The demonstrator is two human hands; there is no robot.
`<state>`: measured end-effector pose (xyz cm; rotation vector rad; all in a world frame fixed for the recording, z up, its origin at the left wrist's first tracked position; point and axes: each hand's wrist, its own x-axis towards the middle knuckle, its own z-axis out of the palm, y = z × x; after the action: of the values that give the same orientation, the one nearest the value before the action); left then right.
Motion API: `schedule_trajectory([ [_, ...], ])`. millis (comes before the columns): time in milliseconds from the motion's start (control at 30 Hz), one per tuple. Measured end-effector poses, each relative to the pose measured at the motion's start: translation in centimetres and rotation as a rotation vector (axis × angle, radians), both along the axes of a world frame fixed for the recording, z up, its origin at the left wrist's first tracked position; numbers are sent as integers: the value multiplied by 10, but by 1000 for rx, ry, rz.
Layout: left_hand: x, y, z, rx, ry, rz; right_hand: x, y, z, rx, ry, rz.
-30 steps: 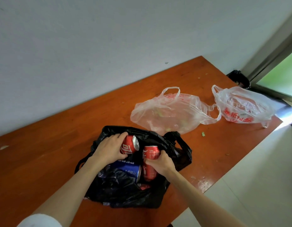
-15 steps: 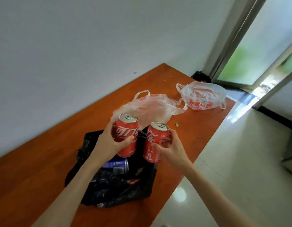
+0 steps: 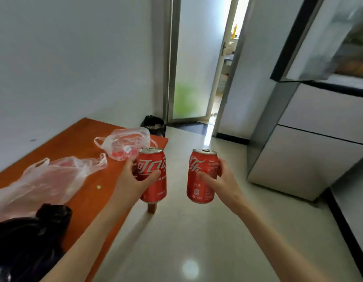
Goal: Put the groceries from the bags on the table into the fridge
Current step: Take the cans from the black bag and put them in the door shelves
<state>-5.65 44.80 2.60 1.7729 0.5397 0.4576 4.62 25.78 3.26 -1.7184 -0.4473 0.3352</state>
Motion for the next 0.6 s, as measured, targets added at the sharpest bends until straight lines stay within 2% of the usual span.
schedule_trajectory([
  [267, 139, -140, 29, 29, -67, -234, 116, -162, 44, 156, 6, -264],
  [433, 237, -200, 53, 40, -121, -300, 195, -224, 65, 261, -7, -422],
  [600, 344, -245, 59, 30, -179, -370, 291, -272, 77, 282, -56, -455],
])
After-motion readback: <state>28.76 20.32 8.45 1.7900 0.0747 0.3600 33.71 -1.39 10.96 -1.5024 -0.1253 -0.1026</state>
